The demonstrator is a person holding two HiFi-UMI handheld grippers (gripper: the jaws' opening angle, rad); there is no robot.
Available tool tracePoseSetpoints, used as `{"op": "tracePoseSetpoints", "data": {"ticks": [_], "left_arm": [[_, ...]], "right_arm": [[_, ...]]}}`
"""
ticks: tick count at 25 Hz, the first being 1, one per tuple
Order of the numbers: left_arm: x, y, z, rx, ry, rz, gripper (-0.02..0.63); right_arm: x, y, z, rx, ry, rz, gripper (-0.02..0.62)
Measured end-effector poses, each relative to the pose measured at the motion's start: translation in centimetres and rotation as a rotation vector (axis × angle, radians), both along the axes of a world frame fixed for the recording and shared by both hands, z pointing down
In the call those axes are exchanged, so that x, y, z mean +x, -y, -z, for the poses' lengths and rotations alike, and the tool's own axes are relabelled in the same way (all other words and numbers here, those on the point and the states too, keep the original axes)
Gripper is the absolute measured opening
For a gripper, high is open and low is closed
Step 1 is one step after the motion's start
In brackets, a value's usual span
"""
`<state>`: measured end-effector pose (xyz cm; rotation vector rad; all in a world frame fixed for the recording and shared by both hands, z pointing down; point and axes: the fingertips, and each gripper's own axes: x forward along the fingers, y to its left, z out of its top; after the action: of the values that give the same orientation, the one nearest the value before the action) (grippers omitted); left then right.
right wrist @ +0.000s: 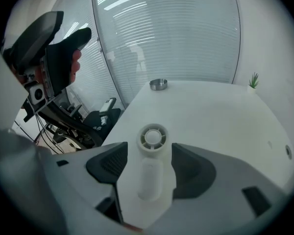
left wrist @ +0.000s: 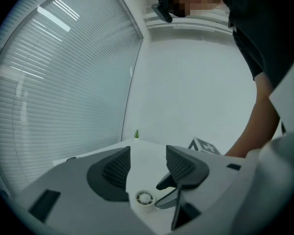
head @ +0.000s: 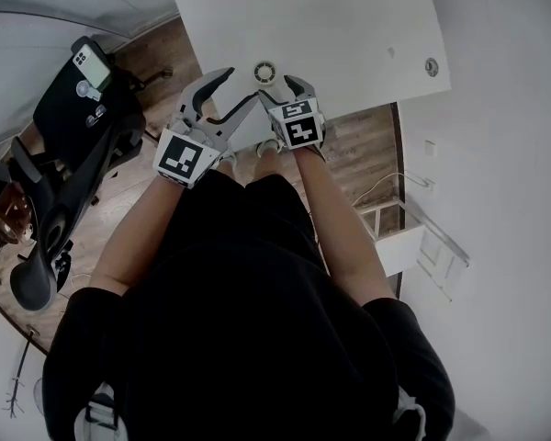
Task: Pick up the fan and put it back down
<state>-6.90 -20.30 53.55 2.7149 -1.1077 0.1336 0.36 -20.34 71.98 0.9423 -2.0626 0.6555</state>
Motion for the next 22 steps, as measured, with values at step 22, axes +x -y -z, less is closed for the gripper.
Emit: {"op": "tracePoseSetpoints", "data": {"ticks": [22], "left_arm": [[-1.2, 0.6, -1.8, -0.053, -0.029, 0.052, 0.235]], "right_arm": [[0.1, -0.3, -6.4, -0.135, -0.171, 0.021, 0.218]]}}
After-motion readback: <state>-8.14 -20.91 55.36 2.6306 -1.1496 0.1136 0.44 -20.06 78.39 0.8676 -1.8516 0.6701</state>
